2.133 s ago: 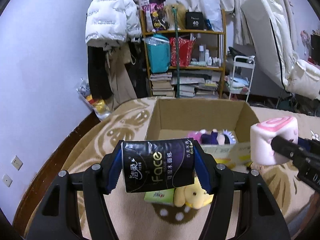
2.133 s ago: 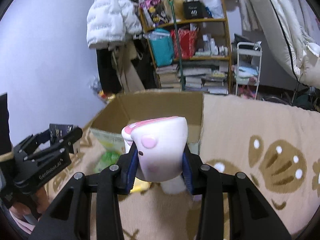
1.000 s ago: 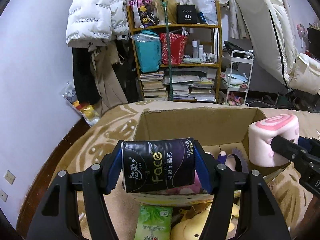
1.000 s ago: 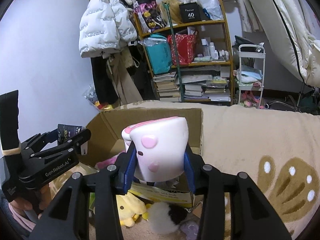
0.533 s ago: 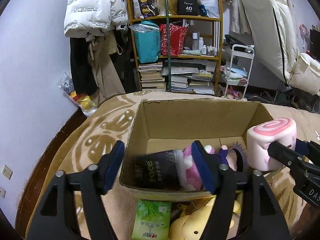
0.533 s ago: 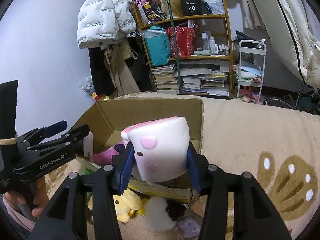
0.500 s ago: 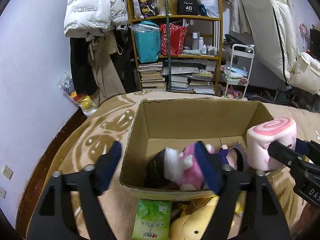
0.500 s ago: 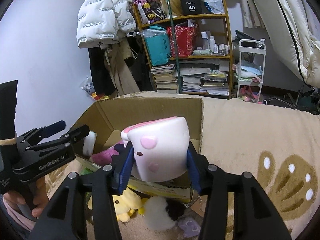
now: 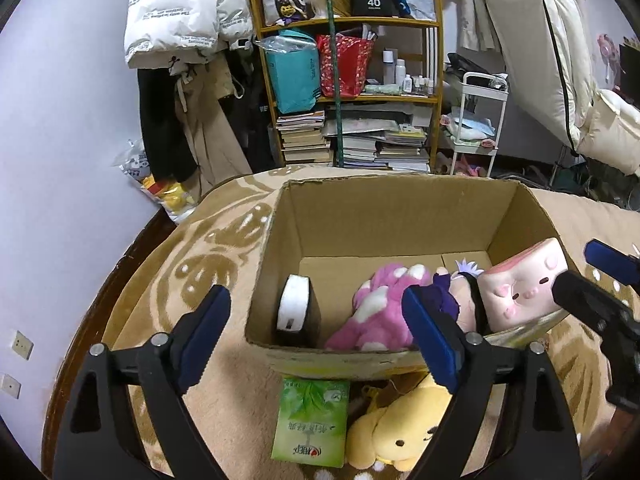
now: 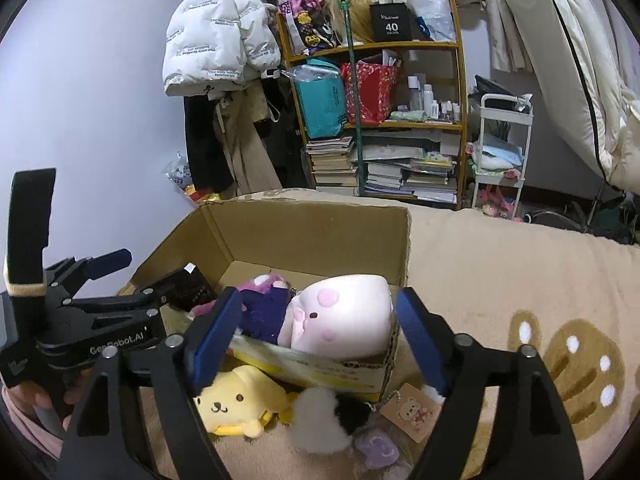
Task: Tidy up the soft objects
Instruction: 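Withdraw both tools from the box toward the remaining toys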
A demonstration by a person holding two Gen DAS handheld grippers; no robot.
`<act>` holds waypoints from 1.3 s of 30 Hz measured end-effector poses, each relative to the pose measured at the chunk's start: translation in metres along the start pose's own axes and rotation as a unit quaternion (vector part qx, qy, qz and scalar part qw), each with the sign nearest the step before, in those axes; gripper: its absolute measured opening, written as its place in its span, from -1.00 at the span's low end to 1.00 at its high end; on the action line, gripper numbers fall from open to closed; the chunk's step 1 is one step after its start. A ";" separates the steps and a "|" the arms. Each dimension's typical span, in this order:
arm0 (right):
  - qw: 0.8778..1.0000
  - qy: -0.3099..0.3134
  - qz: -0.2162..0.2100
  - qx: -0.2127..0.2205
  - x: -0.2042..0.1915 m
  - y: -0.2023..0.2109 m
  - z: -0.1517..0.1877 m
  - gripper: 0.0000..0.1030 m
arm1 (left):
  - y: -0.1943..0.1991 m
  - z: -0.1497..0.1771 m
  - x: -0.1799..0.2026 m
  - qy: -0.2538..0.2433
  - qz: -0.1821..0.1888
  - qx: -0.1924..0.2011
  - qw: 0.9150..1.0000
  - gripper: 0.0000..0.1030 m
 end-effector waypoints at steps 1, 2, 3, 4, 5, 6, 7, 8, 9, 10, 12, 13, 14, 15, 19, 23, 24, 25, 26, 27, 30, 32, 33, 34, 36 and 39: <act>1.000 0.002 -0.003 0.002 -0.002 0.004 0.001 0.72 | 0.002 0.000 -0.001 0.003 0.002 -0.001 1.000 0.75; 1.000 0.003 -0.005 0.004 -0.003 0.006 0.000 0.79 | 0.004 0.000 -0.001 0.005 0.004 -0.002 1.000 0.77; 1.000 0.002 -0.007 0.005 -0.004 0.009 0.000 0.83 | 0.006 0.001 -0.001 0.007 0.003 -0.002 1.000 0.80; 1.000 -0.001 -0.009 0.006 -0.005 0.011 0.000 0.85 | 0.009 0.001 -0.003 0.008 -0.001 0.000 1.000 0.81; 1.000 -0.004 -0.010 0.005 -0.005 0.012 0.001 0.87 | 0.012 0.001 -0.004 0.009 -0.005 0.003 1.000 0.81; 1.000 -0.006 -0.010 0.003 -0.005 0.013 0.001 0.89 | 0.014 0.002 -0.006 0.009 -0.009 0.004 1.000 0.82; 1.000 -0.008 -0.010 0.001 -0.006 0.014 0.003 0.89 | 0.018 0.003 -0.008 0.009 -0.012 0.005 1.000 0.82; 1.000 -0.011 -0.012 -0.001 -0.006 0.015 0.004 0.92 | 0.020 0.004 -0.009 0.010 -0.014 0.004 1.000 0.82; 1.000 -0.013 -0.012 -0.003 -0.006 0.015 0.006 0.95 | 0.024 0.007 -0.011 0.012 -0.017 0.002 1.000 0.82; 1.000 -0.014 -0.013 -0.007 -0.007 0.017 0.007 0.97 | 0.026 0.009 -0.013 0.013 -0.018 0.002 1.000 0.82; 1.000 -0.014 -0.011 -0.008 -0.007 0.020 0.010 0.98 | 0.033 0.014 -0.017 0.017 -0.020 -0.001 1.000 0.82; 1.000 -0.014 -0.010 -0.010 -0.007 0.023 0.012 0.98 | 0.035 0.015 -0.019 0.018 -0.021 -0.003 1.000 0.82; 1.000 -0.016 -0.009 -0.011 -0.007 0.025 0.014 0.99 | 0.037 0.017 -0.021 0.019 -0.021 -0.005 1.000 0.82; 1.000 -0.018 -0.008 -0.012 -0.007 0.027 0.015 1.00 | 0.040 0.020 -0.022 0.019 -0.020 -0.008 1.000 0.82; 0.999 -0.030 -0.001 -0.012 -0.005 0.038 0.020 1.00 | 0.050 0.030 -0.029 0.020 -0.027 -0.018 0.999 0.82; 0.999 -0.038 0.003 -0.013 -0.002 0.048 0.025 1.00 | 0.057 0.038 -0.031 0.031 -0.018 -0.032 0.999 0.82; 0.999 -0.039 0.005 -0.012 -0.001 0.050 0.026 1.00 | 0.059 0.039 -0.032 0.034 -0.020 -0.035 0.999 0.82; 0.999 -0.040 0.009 -0.012 0.000 0.053 0.027 1.00 | 0.061 0.042 -0.034 0.037 -0.024 -0.038 0.998 0.82; 0.999 -0.042 0.013 -0.012 0.001 0.054 0.027 1.00 | 0.062 0.044 -0.036 0.038 -0.024 -0.041 0.998 0.82; 0.999 -0.044 0.015 -0.013 0.003 0.055 0.028 1.00 | 0.063 0.047 -0.037 0.040 -0.024 -0.045 0.998 0.82; 0.998 -0.051 0.017 -0.021 0.006 0.057 0.032 1.00 | 0.063 0.055 -0.040 0.047 -0.021 -0.061 0.997 0.82; 0.998 -0.053 0.020 -0.024 0.006 0.057 0.034 1.00 | 0.062 0.059 -0.042 0.048 -0.023 -0.070 0.996 0.82; 0.998 -0.054 0.020 -0.025 0.007 0.057 0.034 1.00 | 0.062 0.060 -0.042 0.048 -0.022 -0.071 0.996 0.82; 0.998 -0.055 0.019 -0.025 0.007 0.058 0.034 1.00 | 0.062 0.061 -0.042 0.047 -0.022 -0.074 0.996 0.82; 0.998 -0.057 0.015 -0.026 0.007 0.057 0.035 1.00 | 0.061 0.062 -0.043 0.047 -0.023 -0.077 0.996 0.82; 0.997 -0.064 0.012 -0.031 0.009 0.054 0.037 1.00 | 0.055 0.063 -0.042 0.050 -0.019 -0.084 0.995 0.82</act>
Point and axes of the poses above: each gripper's, at about its wrist camera, not at the fingertips, and y roughly against the way its jaws point, x to its right, z to its underside, the point moved 8 cm from there along -y, roughly the way its jaws point, and after that the axes turned 3 degrees about -x, right-handed, at the moved point
